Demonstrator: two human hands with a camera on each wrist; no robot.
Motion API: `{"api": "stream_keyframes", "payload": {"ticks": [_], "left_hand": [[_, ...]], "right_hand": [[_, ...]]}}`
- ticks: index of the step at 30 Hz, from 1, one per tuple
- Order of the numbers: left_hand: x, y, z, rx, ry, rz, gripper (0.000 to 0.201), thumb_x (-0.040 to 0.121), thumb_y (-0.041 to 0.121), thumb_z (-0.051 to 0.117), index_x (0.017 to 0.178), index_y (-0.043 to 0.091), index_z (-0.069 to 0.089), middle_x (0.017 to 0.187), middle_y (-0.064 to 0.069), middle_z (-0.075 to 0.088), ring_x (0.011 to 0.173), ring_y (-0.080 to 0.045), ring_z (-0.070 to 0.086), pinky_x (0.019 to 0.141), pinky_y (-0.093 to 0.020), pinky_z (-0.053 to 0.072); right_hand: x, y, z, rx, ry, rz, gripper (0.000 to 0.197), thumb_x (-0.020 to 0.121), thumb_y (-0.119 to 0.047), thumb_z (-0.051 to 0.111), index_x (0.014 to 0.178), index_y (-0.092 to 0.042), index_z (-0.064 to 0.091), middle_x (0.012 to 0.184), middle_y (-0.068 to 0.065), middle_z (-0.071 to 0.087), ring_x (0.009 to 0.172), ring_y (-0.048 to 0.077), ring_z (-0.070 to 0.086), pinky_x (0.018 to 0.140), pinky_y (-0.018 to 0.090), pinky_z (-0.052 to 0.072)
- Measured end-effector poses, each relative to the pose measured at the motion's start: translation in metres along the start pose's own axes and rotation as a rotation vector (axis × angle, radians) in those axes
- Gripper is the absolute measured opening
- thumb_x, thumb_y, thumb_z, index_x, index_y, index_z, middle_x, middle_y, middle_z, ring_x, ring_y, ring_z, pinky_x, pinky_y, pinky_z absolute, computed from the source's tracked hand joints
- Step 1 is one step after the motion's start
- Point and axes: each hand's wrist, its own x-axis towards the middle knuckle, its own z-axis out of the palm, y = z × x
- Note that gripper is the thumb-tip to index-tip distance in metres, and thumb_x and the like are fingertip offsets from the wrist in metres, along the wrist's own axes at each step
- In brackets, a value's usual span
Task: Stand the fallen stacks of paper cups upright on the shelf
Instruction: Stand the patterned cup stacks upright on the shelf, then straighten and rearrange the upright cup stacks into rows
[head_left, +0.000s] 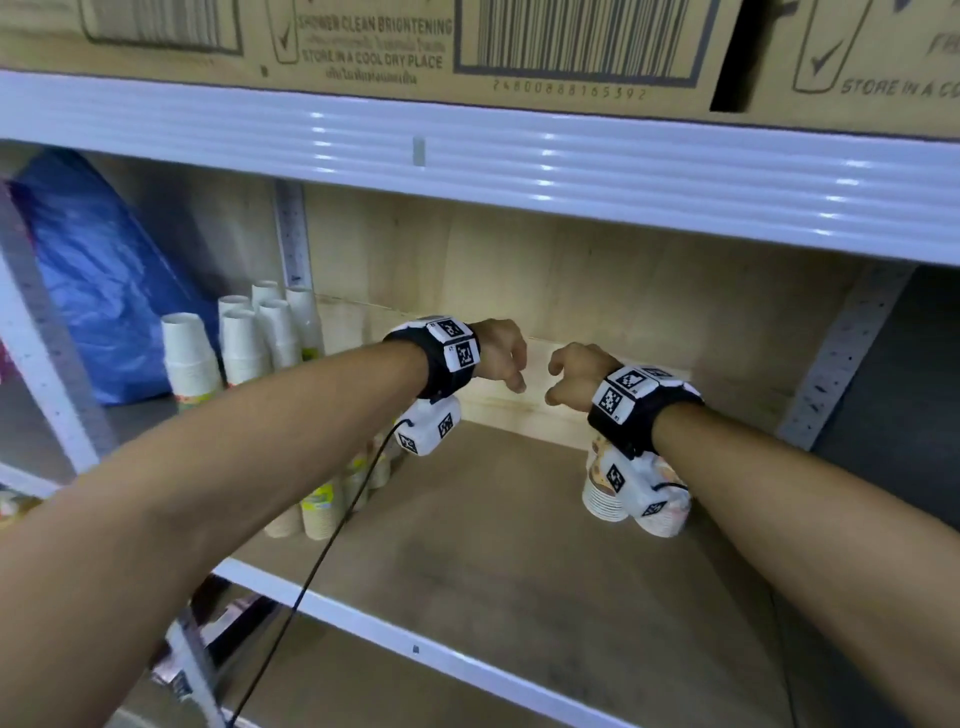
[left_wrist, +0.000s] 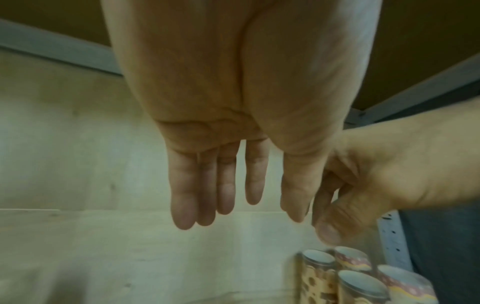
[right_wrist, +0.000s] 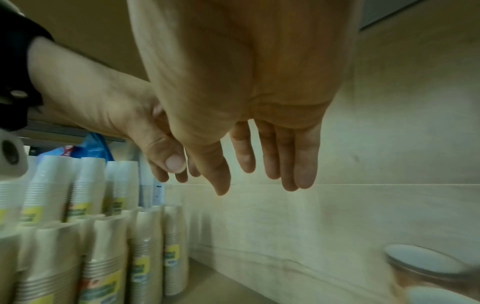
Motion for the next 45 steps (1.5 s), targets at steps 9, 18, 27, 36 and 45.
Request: {"api": "stream_keyframes", "payload": {"ticks": [9,18,27,36,45], "left_hand": [[-0.073,-0.109,-0.046,0.031,0.060,-0.242,0.036,0.078,0.031,0.079,0.111,0.024,0.068,0.096,0.006,0.060,0.084,-0.019,0.060,0.071,-0.029,0.053],[-0.140,-0.185,-0.037,0.079,-0.026,-0.416,0.035,0.079,0.031,0.077,0.112,0.024,0.070,0.105,0.003,0.067,0.090,-0.016,0.062,0.078,-0.030,0.055],[-0.160,-0.213,-0.006,0.031,-0.005,-0.445,0.055,0.071,0.037,0.079,0.123,0.028,0.063,0.107,0.004,0.064,0.095,-0.019,0.063,0.085,-0.033,0.055],[-0.155,-0.218,0.011,-0.071,-0.052,-0.411,0.045,0.081,0.021,0.076,0.123,0.018,0.064,0.112,-0.009,0.065,0.071,-0.021,0.065,0.057,-0.026,0.054],[-0.151,-0.214,0.006,-0.074,-0.113,-0.372,0.035,0.080,0.018,0.077,0.114,0.016,0.068,0.107,-0.009,0.067,0.081,-0.026,0.071,0.061,-0.027,0.056]], "right_hand": [[-0.006,-0.119,0.019,0.033,-0.017,-0.264,0.035,0.087,-0.018,0.065,0.121,-0.013,0.063,0.121,0.010,0.060,0.102,0.028,0.062,0.075,0.026,0.045],[-0.014,-0.205,0.057,0.125,-0.146,-0.502,0.032,0.084,-0.028,0.070,0.111,-0.013,0.070,0.115,0.009,0.066,0.106,0.029,0.063,0.083,0.027,0.049],[-0.010,-0.243,0.099,0.048,-0.185,-0.490,0.029,0.081,-0.019,0.067,0.108,-0.009,0.068,0.106,0.011,0.067,0.095,0.029,0.066,0.071,0.028,0.051],[-0.007,-0.248,0.107,0.031,-0.163,-0.517,0.023,0.082,-0.017,0.066,0.102,-0.007,0.071,0.100,0.013,0.069,0.091,0.029,0.067,0.074,0.032,0.055],[-0.008,-0.245,0.100,-0.008,-0.209,-0.526,0.020,0.082,-0.009,0.066,0.101,-0.005,0.069,0.097,0.013,0.069,0.089,0.029,0.067,0.068,0.031,0.053]]}}
